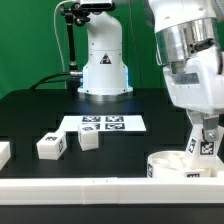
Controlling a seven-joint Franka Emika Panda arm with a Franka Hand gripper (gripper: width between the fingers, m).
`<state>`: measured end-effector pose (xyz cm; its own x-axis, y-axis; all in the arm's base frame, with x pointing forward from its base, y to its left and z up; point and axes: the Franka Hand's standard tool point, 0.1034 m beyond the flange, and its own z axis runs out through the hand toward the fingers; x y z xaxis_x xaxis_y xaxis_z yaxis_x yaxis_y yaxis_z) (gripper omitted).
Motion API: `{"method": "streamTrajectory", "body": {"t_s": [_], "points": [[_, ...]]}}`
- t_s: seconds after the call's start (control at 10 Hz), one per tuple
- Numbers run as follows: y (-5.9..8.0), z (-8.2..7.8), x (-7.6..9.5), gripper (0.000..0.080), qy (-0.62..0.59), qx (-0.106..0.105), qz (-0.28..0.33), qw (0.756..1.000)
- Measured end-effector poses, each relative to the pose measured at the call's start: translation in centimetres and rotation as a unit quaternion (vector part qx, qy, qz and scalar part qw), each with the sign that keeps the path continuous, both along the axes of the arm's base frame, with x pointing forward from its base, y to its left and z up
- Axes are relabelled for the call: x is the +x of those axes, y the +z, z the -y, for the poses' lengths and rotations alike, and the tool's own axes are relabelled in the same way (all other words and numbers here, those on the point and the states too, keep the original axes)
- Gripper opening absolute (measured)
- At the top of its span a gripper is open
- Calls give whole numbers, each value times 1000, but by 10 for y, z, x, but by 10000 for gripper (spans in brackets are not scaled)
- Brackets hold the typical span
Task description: Assemble stool
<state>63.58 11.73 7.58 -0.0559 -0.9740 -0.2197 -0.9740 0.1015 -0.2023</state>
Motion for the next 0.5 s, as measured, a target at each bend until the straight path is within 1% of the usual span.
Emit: {"method": "streamTrajectory", "body": {"t_s": [0.2,0.5], "points": [[0,-1,0,340,-34,14,-5,999],[-2,-4,-2,340,-139,46,-29,989]]}}
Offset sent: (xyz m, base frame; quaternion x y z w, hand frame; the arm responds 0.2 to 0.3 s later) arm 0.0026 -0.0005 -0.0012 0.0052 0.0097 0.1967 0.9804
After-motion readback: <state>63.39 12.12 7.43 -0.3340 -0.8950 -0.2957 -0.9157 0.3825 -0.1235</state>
